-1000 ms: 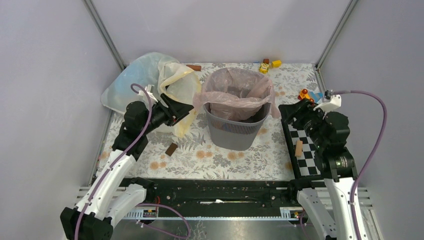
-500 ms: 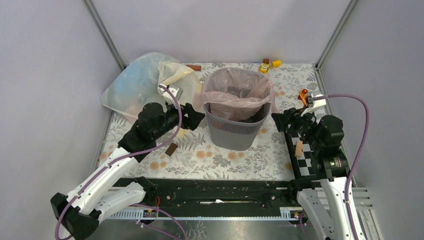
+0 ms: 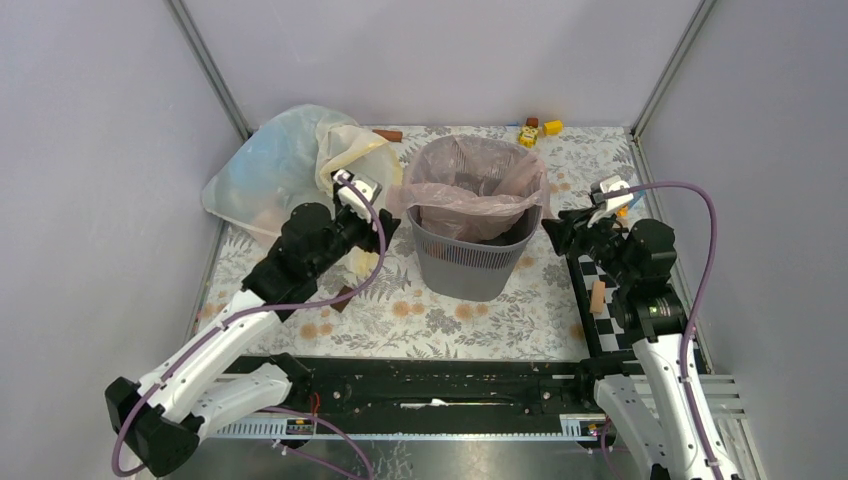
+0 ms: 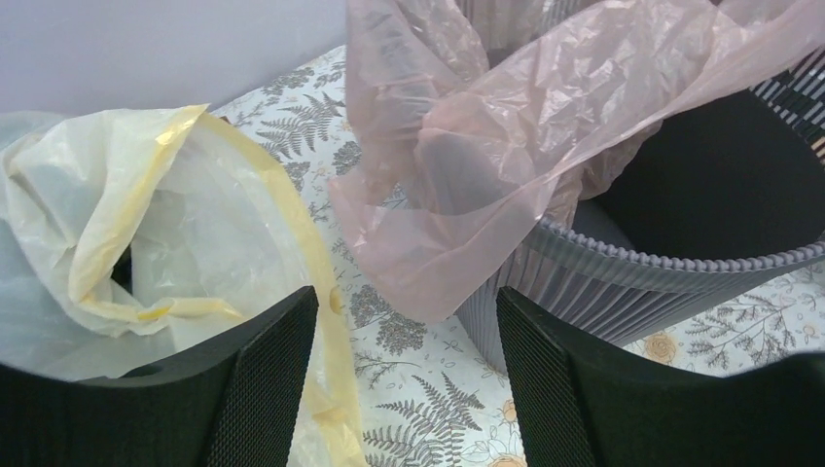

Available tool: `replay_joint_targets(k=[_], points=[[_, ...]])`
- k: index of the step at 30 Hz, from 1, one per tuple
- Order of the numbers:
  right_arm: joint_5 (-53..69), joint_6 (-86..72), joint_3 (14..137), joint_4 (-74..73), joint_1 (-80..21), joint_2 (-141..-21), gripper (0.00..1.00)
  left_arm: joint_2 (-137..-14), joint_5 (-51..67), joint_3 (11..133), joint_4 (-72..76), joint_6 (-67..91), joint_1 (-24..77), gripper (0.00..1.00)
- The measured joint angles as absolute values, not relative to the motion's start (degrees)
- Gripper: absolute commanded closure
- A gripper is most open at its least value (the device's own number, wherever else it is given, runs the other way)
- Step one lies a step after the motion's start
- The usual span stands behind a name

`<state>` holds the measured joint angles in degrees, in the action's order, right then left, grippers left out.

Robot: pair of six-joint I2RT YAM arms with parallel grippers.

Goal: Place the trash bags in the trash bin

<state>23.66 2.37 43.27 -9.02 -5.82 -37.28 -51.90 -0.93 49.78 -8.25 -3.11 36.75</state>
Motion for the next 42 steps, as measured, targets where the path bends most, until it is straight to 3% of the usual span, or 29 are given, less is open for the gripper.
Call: replay_joint_targets(k=[5, 12, 15, 21, 25, 42], points=[[25.54, 3.44, 43.18, -6.68, -5.82, -38.63, 0.55, -55.35, 2.09, 49.82, -7.57, -5.19, 36.75, 0.36], [27.83, 4.27, 43.16, -3.90, -5.82, -40.93, 0.85, -59.18, 3.16, 51.09, -6.70, -6.55, 36.75, 0.63], [28.86, 4.10, 43.16, -3.92, -5.82, -41.08, 1.00, -59.53, 3.25, 52.12, -5.87, -6.81, 36.75, 0.69], [30.79, 2.98, 43.16, -3.55, -5.82, -39.57, 1.00, -59.53, 3.75, 52.88, -4.03, -7.29, 36.75, 0.71], [31.18, 2.02, 42.85, -3.49, -5.82, -38.74, 1.00, -59.51, 3.84, 52.88, -3.49, -7.53, 36.75, 1.00], [31.20, -4.47, 38.28, -5.52, -5.82, -29.74, 1.00, -47.57, 8.99, 50.96, -10.92, -7.31, 36.75, 1.00]])
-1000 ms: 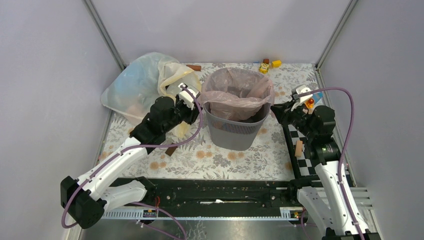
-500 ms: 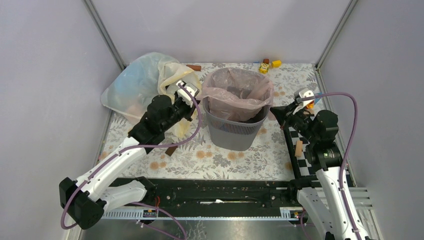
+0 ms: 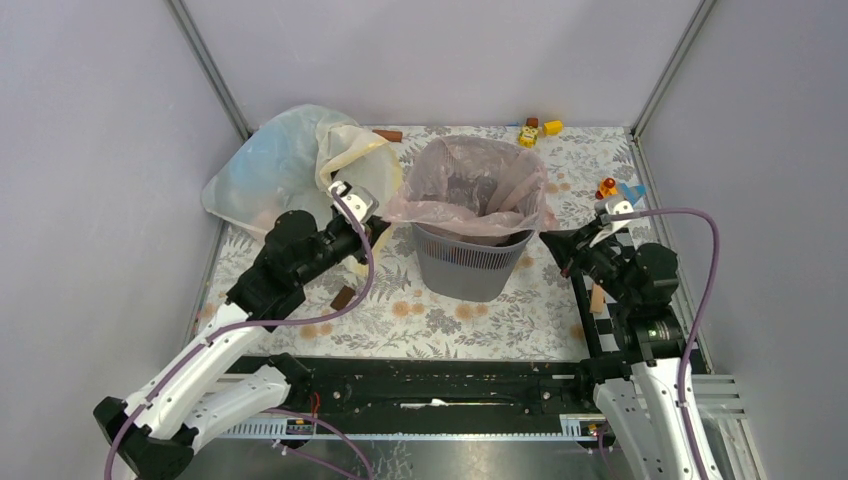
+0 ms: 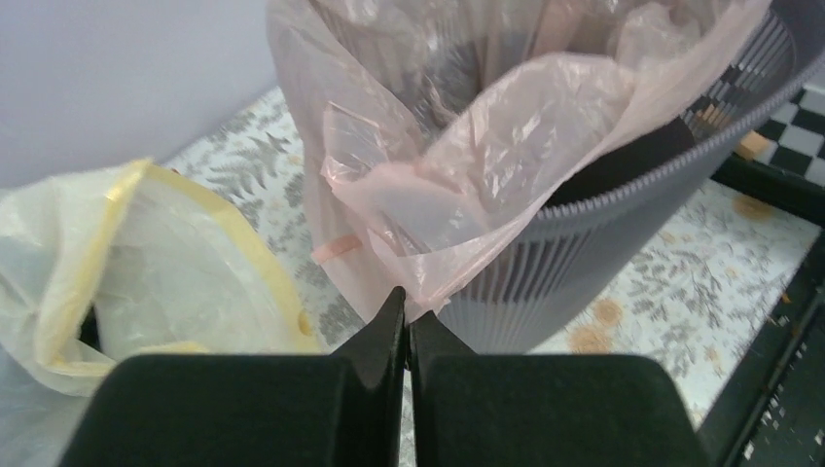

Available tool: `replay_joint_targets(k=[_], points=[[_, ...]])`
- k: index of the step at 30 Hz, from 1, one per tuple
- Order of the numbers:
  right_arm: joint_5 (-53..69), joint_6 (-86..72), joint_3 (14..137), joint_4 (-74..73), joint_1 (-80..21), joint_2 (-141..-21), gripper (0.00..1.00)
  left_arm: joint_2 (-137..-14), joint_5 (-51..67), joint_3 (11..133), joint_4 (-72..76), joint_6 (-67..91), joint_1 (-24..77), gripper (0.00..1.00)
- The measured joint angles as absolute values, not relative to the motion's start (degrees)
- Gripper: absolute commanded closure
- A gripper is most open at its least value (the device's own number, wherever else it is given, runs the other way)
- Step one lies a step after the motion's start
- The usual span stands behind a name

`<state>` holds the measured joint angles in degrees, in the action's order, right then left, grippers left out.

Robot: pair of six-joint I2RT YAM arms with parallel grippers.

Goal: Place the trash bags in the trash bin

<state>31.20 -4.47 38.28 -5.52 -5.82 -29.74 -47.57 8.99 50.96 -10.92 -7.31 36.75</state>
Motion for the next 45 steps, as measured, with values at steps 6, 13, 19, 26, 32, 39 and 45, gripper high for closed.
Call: replay_joint_targets(k=[6, 13, 19, 26, 32, 39, 45], points=[[31.22, -6.37, 33.06, -6.70, -5.82, -29.78, 1.00, -47.79, 12.19, 46.61, -12.60, -6.76, 36.82, 1.00], [31.64, -7.62, 30.48, -2.96, -5.85, -29.78, 1.00, -50.78, 15.51, 45.91, -12.88, -6.81, 36.97, 1.00], [32.67, -8.88, 28.03, 1.10, -5.85, -32.01, 1.00, -51.77, 18.96, 45.47, -12.71, -6.72, 36.99, 1.00], [32.64, -9.47, 25.80, 3.38, -5.85, -34.30, 1.00, -51.37, 25.30, 45.47, -12.19, -6.33, 37.01, 1.00], [32.56, -9.52, 24.93, 3.70, -5.82, -35.99, 1.00, -52.62, 26.00, 45.69, -12.88, -6.24, 37.01, 1.00], [32.10, -9.56, 24.12, 3.73, -5.82, -36.29, 1.00, -61.63, 20.34, 46.41, -17.43, -5.96, 36.95, 1.00], [31.90, -9.58, 23.59, 3.33, -5.82, -36.56, 0.63, -62.54, 18.39, 46.85, -17.58, -5.34, 36.95, 0.74]])
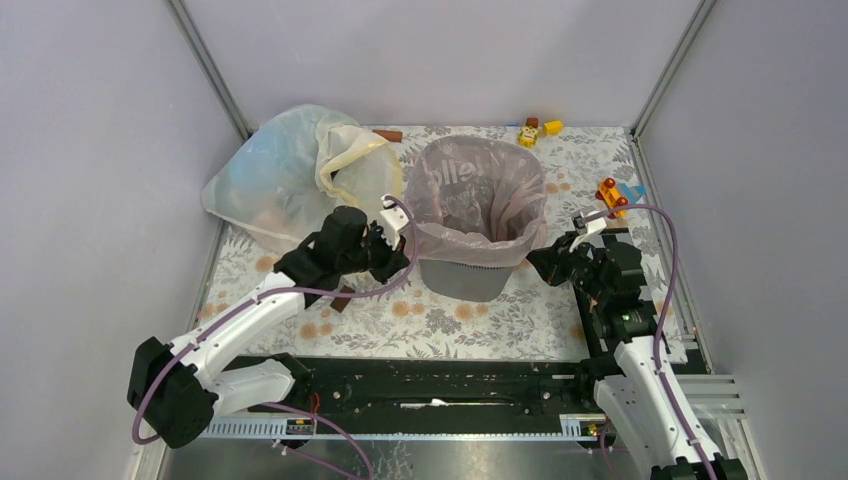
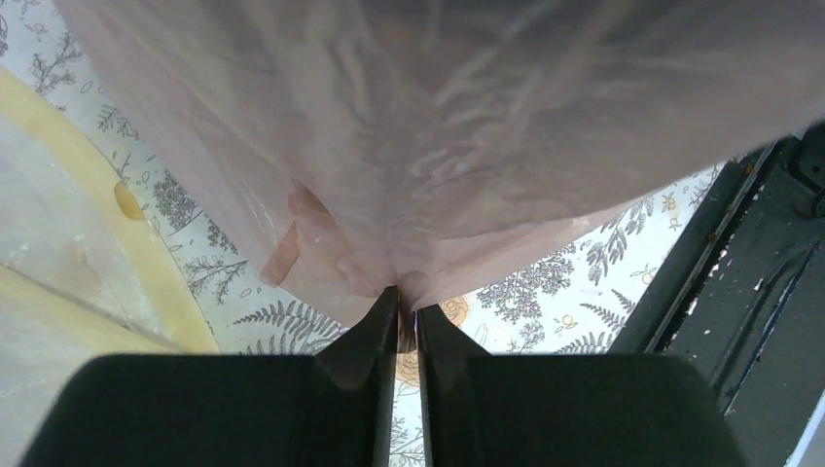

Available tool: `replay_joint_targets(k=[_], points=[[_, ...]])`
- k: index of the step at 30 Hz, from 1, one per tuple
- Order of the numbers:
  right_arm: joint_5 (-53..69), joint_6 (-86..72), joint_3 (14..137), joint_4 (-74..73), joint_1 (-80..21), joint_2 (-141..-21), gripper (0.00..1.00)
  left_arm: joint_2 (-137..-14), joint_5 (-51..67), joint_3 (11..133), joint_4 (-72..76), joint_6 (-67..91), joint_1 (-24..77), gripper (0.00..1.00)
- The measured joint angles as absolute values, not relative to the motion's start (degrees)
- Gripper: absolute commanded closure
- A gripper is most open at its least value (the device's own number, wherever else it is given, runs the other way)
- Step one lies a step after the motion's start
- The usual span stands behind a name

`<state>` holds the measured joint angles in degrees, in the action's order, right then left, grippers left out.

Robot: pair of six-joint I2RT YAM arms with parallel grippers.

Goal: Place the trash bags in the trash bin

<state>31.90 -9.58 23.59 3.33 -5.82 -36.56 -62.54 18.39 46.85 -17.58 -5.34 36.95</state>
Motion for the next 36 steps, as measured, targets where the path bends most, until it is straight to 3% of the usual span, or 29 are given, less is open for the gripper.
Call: replay_joint_targets(k=[3, 9, 14, 21, 25, 29, 32, 36], points=[[30.17, -9.67, 23.59, 1.83, -5.82, -36.10, 0.45, -62.19, 17.06, 46.89, -17.67, -3.75, 36.95, 0.43], [25.67, -12.51, 24.47, -2.24, -5.82, -30.76, 0.18, -52.23, 14.61, 45.74, -16.64, 1.15, 36.97, 0.18], [11.25, -17.89, 31.09, -10.13, -5.85, -28.80, 0.10, -45.34, 8.38, 46.92, -15.40, 8.01, 36.95, 0.15], [-0.93, -23.73, 35.53, -15.84, -5.82, -28.93, 0.08, -48.01, 1.21, 50.76, -17.58, 20.18, 30.44, 0.16], [-1.37, -25.91, 35.53, -17.39, -5.82, -29.41, 0.08, -52.40, 8.27, 50.50, -16.64, 27.00, 22.26, 0.16], [2.52, -26.04, 35.40, -17.30, -5.82, -29.87, 0.08, -55.59, 19.94, 46.76, -9.61, 34.68, 15.05, 0.28], [7.07, -26.33, 33.67, -16.05, -5.82, -29.69, 0.08, -58.59, 27.03, 43.44, -2.94, 39.88, 13.74, 0.34], [11.51, -27.99, 27.86, -14.81, -5.82, -28.05, 0.07, -62.43, 33.36, 39.44, 5.06, 45.43, 13.80, 0.35]])
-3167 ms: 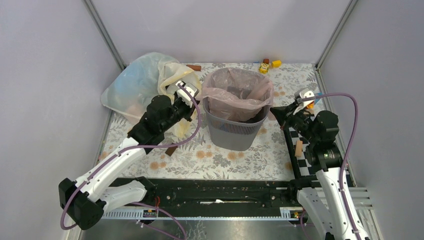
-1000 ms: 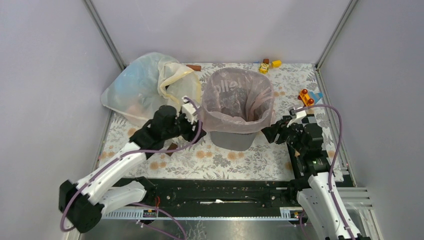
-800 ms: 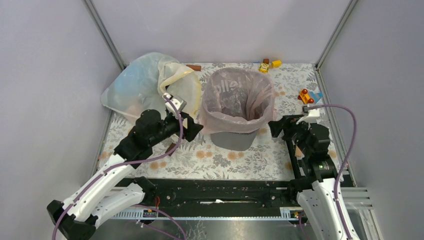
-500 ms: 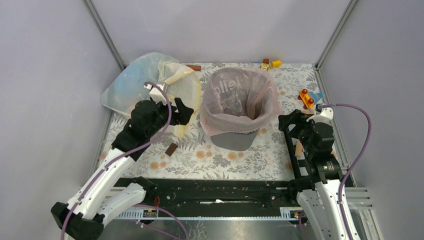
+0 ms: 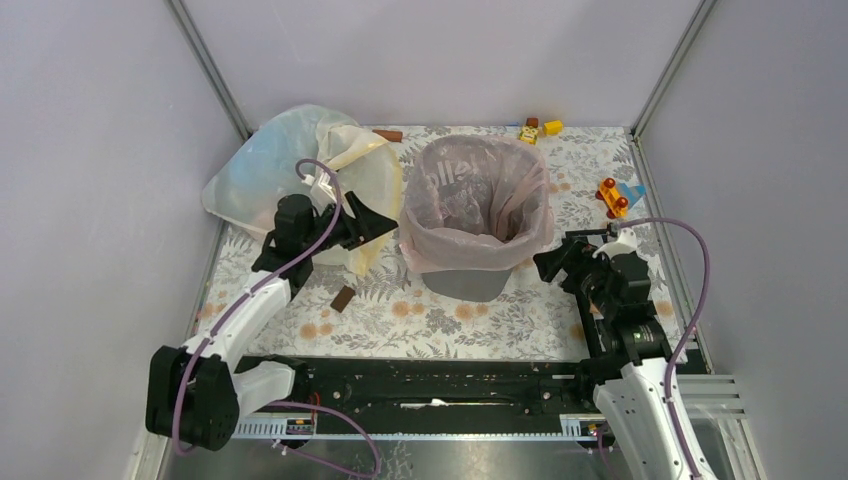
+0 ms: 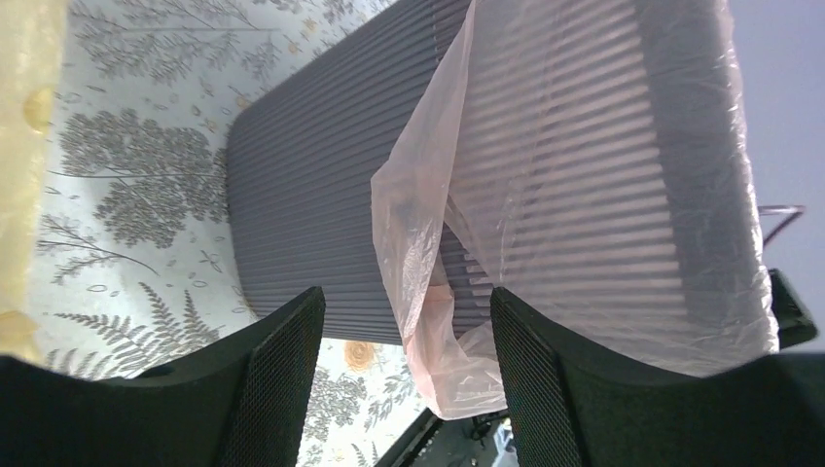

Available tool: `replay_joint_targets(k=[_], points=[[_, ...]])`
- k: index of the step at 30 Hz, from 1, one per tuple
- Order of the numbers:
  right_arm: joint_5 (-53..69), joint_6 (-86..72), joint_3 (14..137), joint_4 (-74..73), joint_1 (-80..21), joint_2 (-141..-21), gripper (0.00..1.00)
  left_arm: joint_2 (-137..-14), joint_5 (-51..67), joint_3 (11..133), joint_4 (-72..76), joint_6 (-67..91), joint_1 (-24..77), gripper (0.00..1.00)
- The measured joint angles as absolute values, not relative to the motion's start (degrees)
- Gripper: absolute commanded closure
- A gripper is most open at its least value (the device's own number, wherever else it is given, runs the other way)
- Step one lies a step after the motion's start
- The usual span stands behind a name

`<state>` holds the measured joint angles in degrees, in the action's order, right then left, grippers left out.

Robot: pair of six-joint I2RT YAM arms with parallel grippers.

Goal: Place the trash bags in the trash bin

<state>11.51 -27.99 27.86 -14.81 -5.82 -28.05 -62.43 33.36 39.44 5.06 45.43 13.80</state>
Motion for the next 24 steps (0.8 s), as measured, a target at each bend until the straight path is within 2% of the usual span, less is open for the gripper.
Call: replay_joint_targets(k=[5, 11, 16, 17, 18, 20, 21, 24], points=[[9.76, -29.45, 25.41, -15.16, -5.82, -23.64, 0.08, -64.66, 37.15, 37.78, 11.31, 49.65, 13.82, 0.35], [1.06, -30.04, 28.21, -15.38, -5.82, -22.00, 0.08, -65.78, 38.61, 37.01, 16.91, 52.03, 14.76, 0.47], [-4.40, -31.31, 29.34, -14.37, -5.82, -23.00, 0.08, -69.95, 39.07, 36.86, 19.22, 52.84, 15.81, 0.53], [-5.10, -31.66, 29.50, -14.09, -5.82, -23.14, 0.08, -70.70, 39.07, 36.86, 19.49, 52.95, 15.90, 0.57], [-5.45, -31.97, 29.67, -13.80, -5.82, -23.22, 0.08, -71.44, 39.07, 36.84, 19.86, 53.04, 15.92, 0.65], [-6.11, -32.45, 30.28, -13.04, -5.82, -23.42, 0.08, -72.77, 39.11, 36.84, 20.91, 53.36, 15.97, 0.93], [-6.48, -32.56, 30.68, -12.75, -5.82, -23.62, 0.08, -73.43, 39.16, 36.84, 21.37, 53.71, 15.97, 1.00], [-6.90, -32.88, 32.42, -11.51, -5.82, -25.56, 0.09, -76.88, 39.66, 37.41, 22.76, 53.63, 15.94, 1.00]])
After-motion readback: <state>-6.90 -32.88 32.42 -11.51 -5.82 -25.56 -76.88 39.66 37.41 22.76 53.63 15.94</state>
